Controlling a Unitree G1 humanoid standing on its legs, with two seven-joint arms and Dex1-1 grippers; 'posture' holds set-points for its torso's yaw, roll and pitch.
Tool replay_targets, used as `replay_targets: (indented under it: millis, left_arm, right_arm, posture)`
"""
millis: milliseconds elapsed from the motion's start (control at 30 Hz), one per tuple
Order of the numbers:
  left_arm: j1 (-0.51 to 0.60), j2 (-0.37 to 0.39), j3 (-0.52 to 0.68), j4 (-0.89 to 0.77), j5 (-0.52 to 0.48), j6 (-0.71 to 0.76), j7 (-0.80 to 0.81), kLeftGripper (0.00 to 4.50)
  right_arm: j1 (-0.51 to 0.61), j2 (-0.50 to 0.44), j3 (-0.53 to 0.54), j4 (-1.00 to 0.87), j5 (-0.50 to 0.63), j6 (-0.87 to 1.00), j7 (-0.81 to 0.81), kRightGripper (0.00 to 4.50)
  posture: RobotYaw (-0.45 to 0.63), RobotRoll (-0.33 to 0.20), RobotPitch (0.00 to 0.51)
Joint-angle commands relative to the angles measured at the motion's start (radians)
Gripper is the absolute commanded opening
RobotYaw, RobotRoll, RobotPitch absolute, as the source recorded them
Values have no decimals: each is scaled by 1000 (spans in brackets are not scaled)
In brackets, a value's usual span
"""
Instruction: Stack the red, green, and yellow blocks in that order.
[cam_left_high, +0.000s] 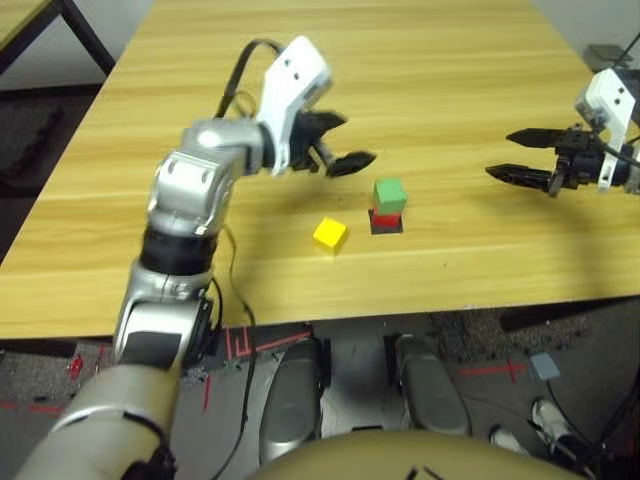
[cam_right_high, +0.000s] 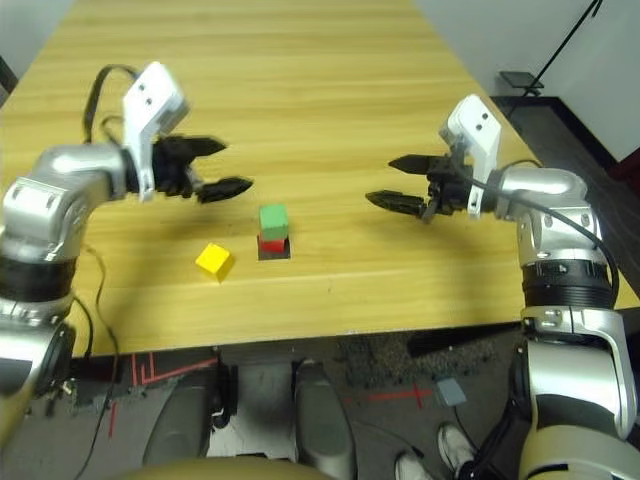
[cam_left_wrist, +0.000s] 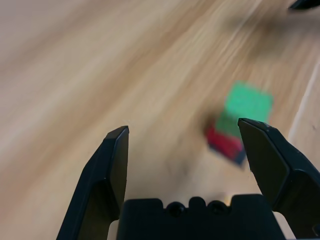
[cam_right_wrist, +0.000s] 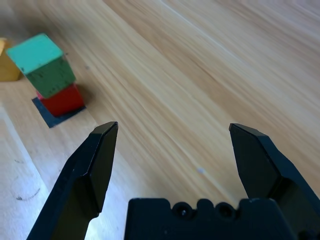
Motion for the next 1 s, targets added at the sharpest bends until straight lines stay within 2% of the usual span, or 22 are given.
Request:
replay_targets:
  millis: [33,133,300,600,800,1000]
  left_arm:
    - [55,-30,35,-157,-29,188,84,4465]
    - [139,-122,48,-219,-6,241,184,4465]
    - [176,-159,23,-207,-13,233,271,4465]
    - [224,-60,-65,-122,-58,122,283,4465]
    - [235,-32,-125,-99,-79,75,284,4465]
    - [239,-46,-156,-100,-98,71,306,4465]
  right_arm:
    - [-26,6,20,53,-22,-31,12,4500]
    - [-54,26,37,89,-31,-49,22,4500]
    - [-83,42,49,119,-42,-60,32,4500]
    - [-74,33,43,96,-39,-43,35,4500]
    - [-51,21,33,65,-32,-22,28,4500]
    - [-35,22,24,40,-26,-4,16,4500]
  posture:
    - [287,-40,130]
    - [301,-44,132]
    - [303,-50,136]
    - [273,-52,143]
    - [258,-49,146]
    - [255,-43,146]
